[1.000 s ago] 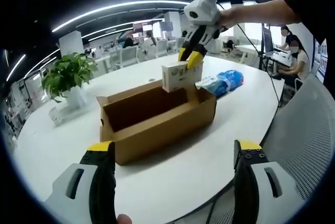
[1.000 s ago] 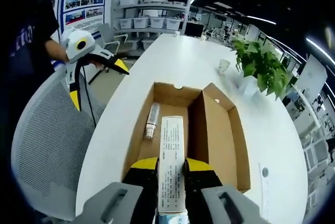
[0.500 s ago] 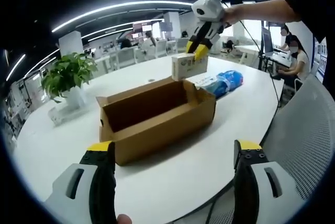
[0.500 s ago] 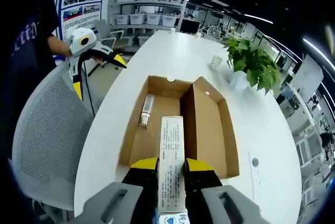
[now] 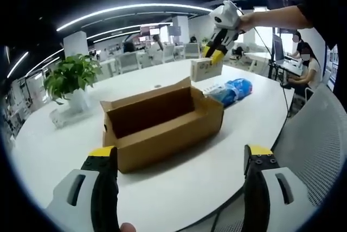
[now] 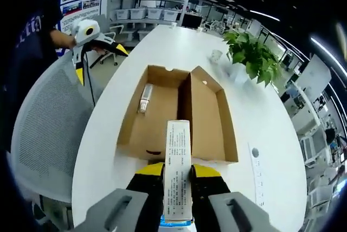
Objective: Operate the shoe box by opening the lid, removing the specified soft item, and placing it in the target area until the item is outside and the box remains undamaged.
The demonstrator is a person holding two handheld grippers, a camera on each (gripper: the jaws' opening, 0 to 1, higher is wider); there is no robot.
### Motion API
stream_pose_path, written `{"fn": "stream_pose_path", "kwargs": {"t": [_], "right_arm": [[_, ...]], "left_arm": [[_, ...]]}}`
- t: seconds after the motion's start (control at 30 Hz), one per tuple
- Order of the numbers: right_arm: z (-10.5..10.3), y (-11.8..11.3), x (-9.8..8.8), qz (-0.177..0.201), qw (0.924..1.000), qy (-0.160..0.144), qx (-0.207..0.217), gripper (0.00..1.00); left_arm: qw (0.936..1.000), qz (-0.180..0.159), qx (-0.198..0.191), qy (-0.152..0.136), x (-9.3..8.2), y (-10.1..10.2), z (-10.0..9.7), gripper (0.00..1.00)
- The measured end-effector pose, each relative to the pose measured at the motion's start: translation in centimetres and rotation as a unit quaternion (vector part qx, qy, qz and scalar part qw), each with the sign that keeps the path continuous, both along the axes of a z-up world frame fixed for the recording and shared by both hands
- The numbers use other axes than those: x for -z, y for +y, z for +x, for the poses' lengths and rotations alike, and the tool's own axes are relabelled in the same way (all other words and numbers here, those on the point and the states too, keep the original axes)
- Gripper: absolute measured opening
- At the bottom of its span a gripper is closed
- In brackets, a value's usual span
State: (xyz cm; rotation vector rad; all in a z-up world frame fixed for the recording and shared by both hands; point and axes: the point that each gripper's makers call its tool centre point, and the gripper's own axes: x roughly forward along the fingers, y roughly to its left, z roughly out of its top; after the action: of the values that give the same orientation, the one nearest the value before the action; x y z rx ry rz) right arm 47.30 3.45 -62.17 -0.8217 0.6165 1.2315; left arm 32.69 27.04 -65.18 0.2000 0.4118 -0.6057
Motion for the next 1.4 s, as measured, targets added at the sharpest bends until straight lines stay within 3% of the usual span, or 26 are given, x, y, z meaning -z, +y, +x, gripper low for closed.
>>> {"fn": "stream_pose_path", "kwargs": {"t": [0.67, 1.4], "right_arm": [[2.0, -6.7, 1.1, -0.027, 0.999, -0.017, 0.033, 0.14], [4.4, -12.7, 4.4, -0.058, 0.9958, -0.02, 0.067, 0.14]], "left_arm": [[1.0, 0.002, -0.005, 0.004, 0.1, 0.1, 0.1, 0.99], [0.9997, 0.022, -0.005, 0.012, 0.7, 0.3, 0.1, 0.99]]}}
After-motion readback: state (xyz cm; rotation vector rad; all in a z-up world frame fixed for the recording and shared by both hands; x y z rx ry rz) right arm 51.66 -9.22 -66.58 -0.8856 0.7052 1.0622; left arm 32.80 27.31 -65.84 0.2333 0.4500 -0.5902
